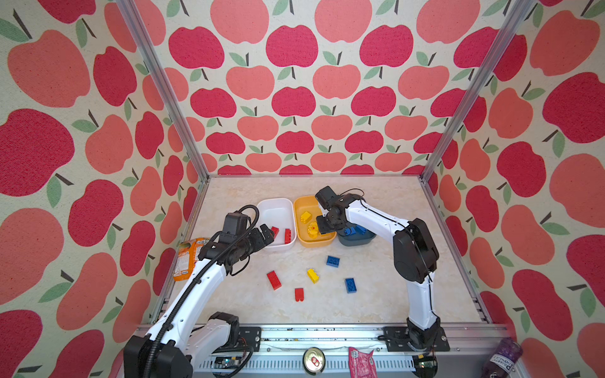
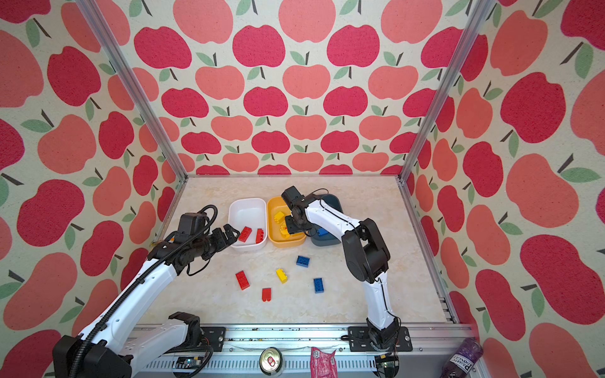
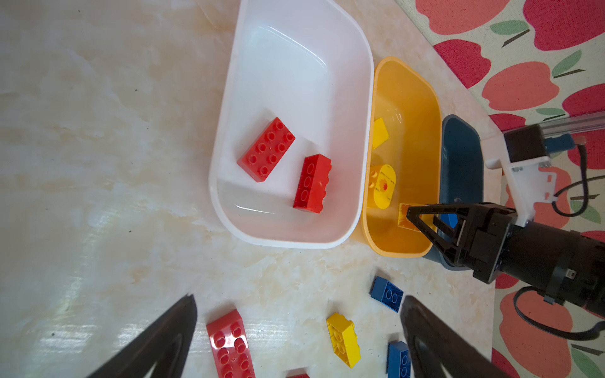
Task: Sort the legos into containers by color
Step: 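Carry the yellow brick into the yellow tray and open the right gripper, then grasp the red 2x4 brick with the left gripper while the right draws back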
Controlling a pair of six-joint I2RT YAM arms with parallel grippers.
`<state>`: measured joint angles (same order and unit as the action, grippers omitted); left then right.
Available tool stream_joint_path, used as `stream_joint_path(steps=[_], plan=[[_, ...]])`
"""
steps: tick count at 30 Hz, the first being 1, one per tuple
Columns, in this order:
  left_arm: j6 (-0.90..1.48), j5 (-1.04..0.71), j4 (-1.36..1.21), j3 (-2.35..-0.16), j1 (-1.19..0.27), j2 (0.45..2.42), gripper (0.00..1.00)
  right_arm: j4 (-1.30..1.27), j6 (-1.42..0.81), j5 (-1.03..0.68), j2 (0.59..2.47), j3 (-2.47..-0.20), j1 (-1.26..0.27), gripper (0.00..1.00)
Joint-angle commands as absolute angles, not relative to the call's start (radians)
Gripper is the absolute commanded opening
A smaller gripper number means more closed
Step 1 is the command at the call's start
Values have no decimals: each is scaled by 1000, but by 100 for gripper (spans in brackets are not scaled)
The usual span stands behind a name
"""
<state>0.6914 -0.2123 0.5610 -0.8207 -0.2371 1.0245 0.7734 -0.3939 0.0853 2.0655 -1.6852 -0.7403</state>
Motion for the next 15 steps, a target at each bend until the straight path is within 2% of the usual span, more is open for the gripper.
stream_joint_path(steps=[1, 6, 15], plan=[[709, -184, 607, -804, -236, 1005, 99, 814, -377, 90, 2075, -1714, -742, 45], [718, -182, 611, -792, -237, 998, 99, 819, -372, 90, 2068, -1715, -742, 57], [745, -160, 634, -792, -267, 1014, 99, 833, -371, 99, 2014, -1706, -742, 60]])
